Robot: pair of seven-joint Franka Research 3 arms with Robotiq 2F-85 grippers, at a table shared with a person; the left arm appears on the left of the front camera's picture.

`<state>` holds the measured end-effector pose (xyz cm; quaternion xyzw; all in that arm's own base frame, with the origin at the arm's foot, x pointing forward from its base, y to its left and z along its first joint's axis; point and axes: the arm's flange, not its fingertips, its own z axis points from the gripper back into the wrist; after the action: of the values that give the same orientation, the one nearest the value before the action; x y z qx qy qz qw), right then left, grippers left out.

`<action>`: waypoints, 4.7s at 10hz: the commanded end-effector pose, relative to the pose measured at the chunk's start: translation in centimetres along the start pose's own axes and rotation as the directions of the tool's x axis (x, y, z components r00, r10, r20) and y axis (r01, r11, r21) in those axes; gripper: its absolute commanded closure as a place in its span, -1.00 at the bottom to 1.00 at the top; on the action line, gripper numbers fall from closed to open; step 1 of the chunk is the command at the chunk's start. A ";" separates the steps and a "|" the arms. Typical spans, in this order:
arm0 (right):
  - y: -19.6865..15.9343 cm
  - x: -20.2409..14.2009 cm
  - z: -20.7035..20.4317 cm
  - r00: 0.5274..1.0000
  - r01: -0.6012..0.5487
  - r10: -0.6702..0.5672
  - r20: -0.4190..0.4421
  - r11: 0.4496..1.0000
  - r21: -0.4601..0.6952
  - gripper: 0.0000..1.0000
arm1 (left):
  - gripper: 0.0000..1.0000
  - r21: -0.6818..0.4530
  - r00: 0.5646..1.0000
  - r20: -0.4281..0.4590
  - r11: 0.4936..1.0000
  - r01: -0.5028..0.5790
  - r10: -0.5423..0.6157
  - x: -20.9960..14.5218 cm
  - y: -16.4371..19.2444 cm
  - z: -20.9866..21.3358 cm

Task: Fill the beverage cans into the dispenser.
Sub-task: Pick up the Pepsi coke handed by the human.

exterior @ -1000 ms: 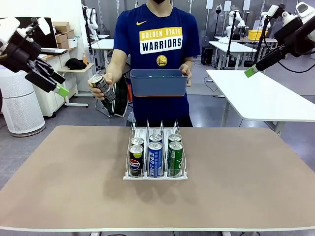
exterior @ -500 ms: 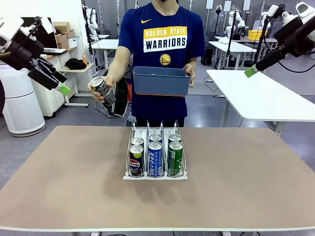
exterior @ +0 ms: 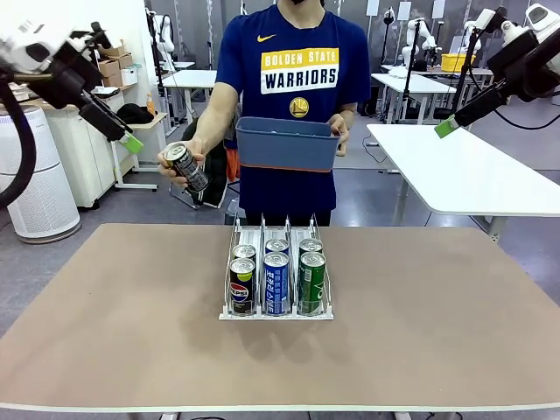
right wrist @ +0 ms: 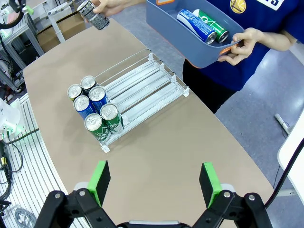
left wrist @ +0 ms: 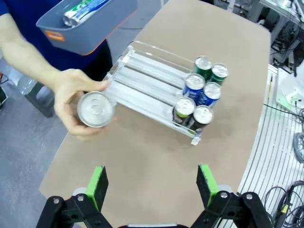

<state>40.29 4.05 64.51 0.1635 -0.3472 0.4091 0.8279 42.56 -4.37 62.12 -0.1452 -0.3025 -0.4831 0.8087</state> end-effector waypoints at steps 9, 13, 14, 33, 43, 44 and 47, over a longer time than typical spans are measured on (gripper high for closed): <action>0.1 -0.1 -0.1 1.000 0.001 -0.001 -0.001 1.000 0.001 -1.00 | -1.00 0.100 0.992 -0.113 0.994 -0.044 0.056 4.3 4.2 -8.1; 0.1 -0.1 -0.1 1.000 0.001 -0.001 -0.001 1.000 0.001 -1.00 | -1.00 0.146 0.993 -0.114 0.989 -0.023 0.040 4.0 4.9 -11.3; 0.1 -0.1 -0.1 1.000 0.001 -0.001 -0.001 1.000 0.001 -1.00 | -1.00 0.144 0.993 -0.112 0.989 -0.024 0.040 3.8 5.1 -11.4; 0.1 -0.1 -0.1 1.000 0.001 -0.001 -0.001 1.000 0.001 -1.00 | -0.10 0.164 0.992 -0.120 0.986 -0.024 0.044 3.7 5.1 -11.4; 0.1 -0.1 -0.1 1.000 0.001 -0.001 -0.001 1.000 0.001 -1.00 | 0.64 0.165 0.990 -0.134 0.986 -0.028 0.051 3.4 4.8 -11.1; 0.1 -0.1 -0.1 1.000 0.001 -0.001 -0.001 1.000 0.001 -1.00 | 0.24 0.165 0.990 -0.129 0.986 -0.027 0.049 3.4 4.8 -11.1; 0.1 -0.1 -0.1 1.000 0.001 -0.001 -0.001 1.000 0.001 -1.00 | 1.00 0.155 0.992 -0.122 0.988 -0.026 0.045 3.3 4.7 -10.9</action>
<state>40.28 4.06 64.50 0.1635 -0.3471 0.4091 0.8279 52.35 -10.38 55.78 -0.0609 -0.2838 -0.4596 0.8394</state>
